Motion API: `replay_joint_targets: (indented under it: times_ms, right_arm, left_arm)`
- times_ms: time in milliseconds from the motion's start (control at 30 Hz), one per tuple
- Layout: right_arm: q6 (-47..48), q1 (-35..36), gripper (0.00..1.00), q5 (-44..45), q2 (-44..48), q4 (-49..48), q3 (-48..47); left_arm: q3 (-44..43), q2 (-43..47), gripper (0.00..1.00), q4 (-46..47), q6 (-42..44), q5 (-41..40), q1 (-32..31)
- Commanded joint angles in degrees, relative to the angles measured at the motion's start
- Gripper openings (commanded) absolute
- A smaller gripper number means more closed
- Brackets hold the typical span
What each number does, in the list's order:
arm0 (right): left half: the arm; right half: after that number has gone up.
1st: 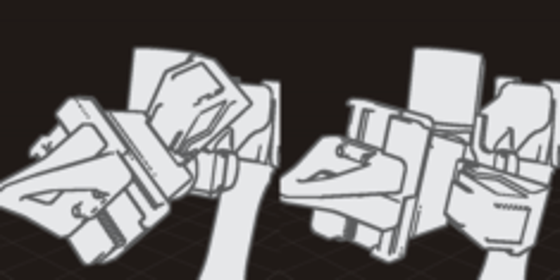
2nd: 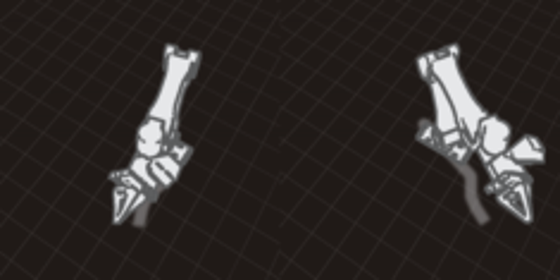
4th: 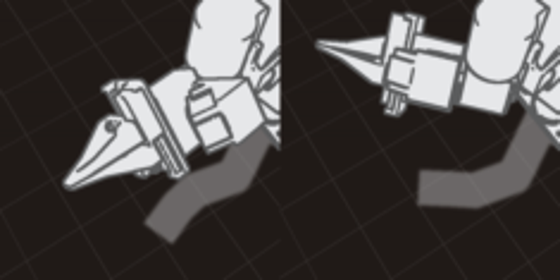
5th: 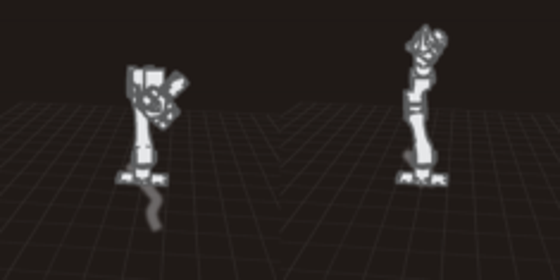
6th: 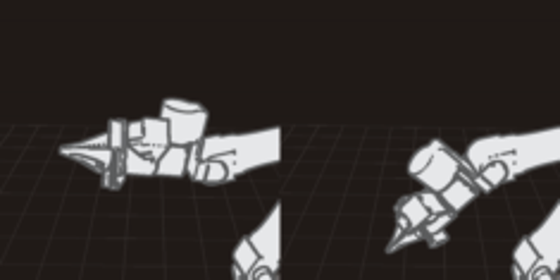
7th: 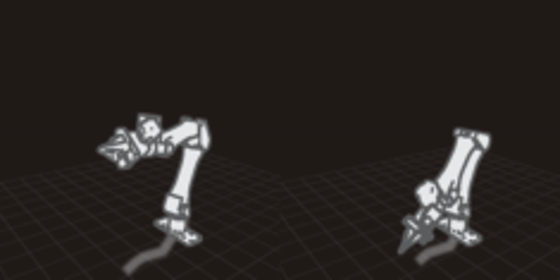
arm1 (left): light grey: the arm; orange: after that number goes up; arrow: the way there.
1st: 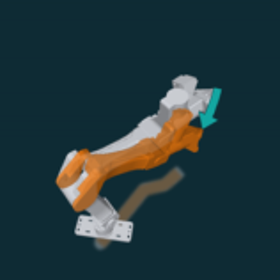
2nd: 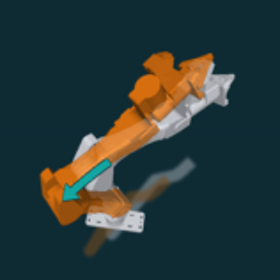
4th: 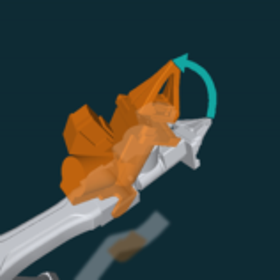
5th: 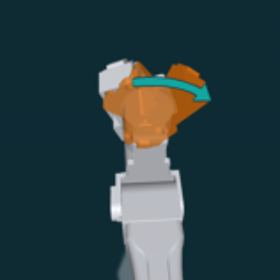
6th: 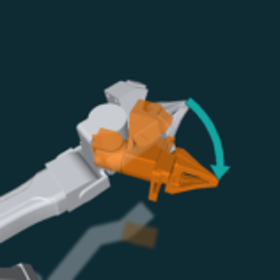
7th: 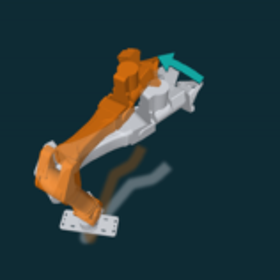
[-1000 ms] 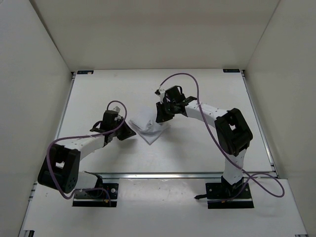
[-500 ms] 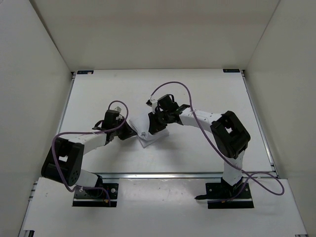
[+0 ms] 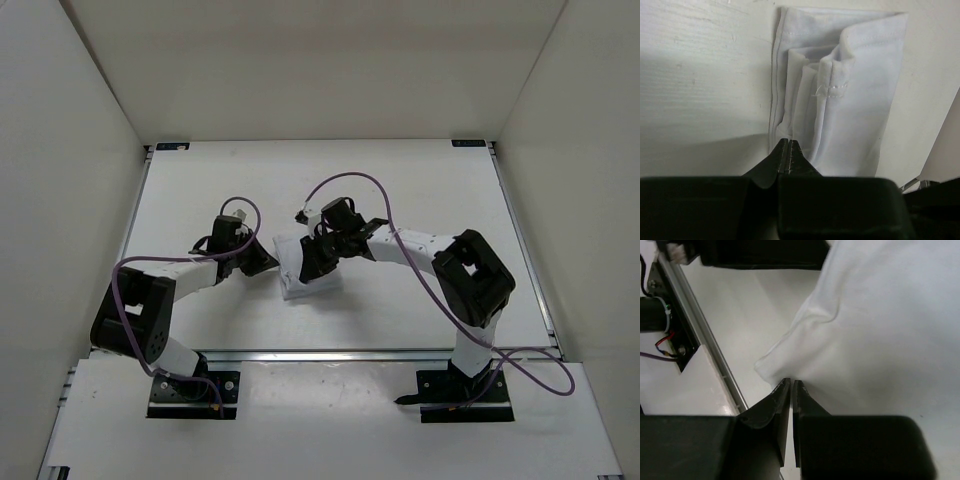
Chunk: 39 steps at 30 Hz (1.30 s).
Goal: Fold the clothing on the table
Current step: Fold the skirt
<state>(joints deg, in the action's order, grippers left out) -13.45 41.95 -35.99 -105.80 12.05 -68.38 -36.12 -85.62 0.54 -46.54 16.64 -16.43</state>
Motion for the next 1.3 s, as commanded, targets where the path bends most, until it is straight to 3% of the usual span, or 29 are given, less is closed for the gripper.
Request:
replay_joint_targets:
  times_ms: [0, 233, 533, 667, 700, 767, 833, 867, 900, 933, 967, 1033, 1167, 1267]
  right_arm:
    - [1.76, 1.81, 0.05, -3.56, 1.47, -1.86, -3.24]
    - [1.06, 2.52, 0.04, -6.03, -3.00, -3.88, -3.43]
    - [0.71, 2.78, 0.03, -5.94, -9.42, -5.20, -5.17]
    - [-0.43, 0.95, 0.02, -3.92, -6.54, -2.83, -8.87]
    - [-0.87, 0.07, 0.08, -3.48, -4.70, -2.83, -9.66]
    - [-2.36, -1.87, 0.28, -2.86, -2.32, -1.78, -12.38]
    - [-3.33, -4.41, 0.54, -2.95, 0.32, -0.29, -14.40]
    - [-3.77, -5.12, 0.60, -2.43, 1.55, 0.25, -14.67]
    - [-3.86, -6.52, 0.72, -1.90, 3.56, 0.86, -14.68]
    - [-4.30, -7.23, 0.83, -0.15, 4.54, 1.04, -14.59]
    - [-4.47, -8.28, 0.92, 3.08, 6.90, 1.65, -13.20]
    - [-2.73, -10.22, 1.00, 7.39, 10.42, 2.09, -10.30]
    - [-0.44, -11.81, 0.99, 25.05, 15.80, 8.76, -6.25]
    - [-0.43, -16.10, 0.99, 26.06, 16.85, 13.34, -3.70]
  left_arm:
    - [-2.72, -0.51, 0.00, 0.87, 0.67, 1.55, 0.17]
    - [-3.61, -0.34, 0.00, -0.54, 1.98, 1.73, 0.69]
    - [-5.28, 4.14, 0.00, -9.67, 7.60, -3.11, 2.27]
    - [-5.36, 7.48, 0.00, -12.22, 9.80, -4.25, 3.33]
    - [-5.45, 8.79, 0.04, -12.92, 10.24, -4.43, 2.72]
    - [-6.07, 10.82, 0.22, -14.68, 12.61, -6.18, 2.36]
    - [-6.24, 13.89, 0.58, -16.52, 14.63, -6.62, 2.19]
    - [-6.33, 14.69, 0.68, -16.53, 15.51, -6.97, 2.36]
    - [-6.42, 15.83, 0.90, -17.23, 16.04, -7.59, 2.19]
    - [-6.07, 16.62, 0.98, -17.32, 17.09, -7.50, 2.36]
    - [-6.07, 18.11, 0.99, -17.93, 18.49, -7.42, 2.01]
    - [-5.89, 19.97, 0.99, -19.78, 19.73, -8.64, 1.57]
    - [-7.03, 21.64, 0.98, -24.52, 22.19, -12.33, -0.09]
    - [-7.91, 21.11, 0.99, -27.52, 23.86, -13.04, 0.34]
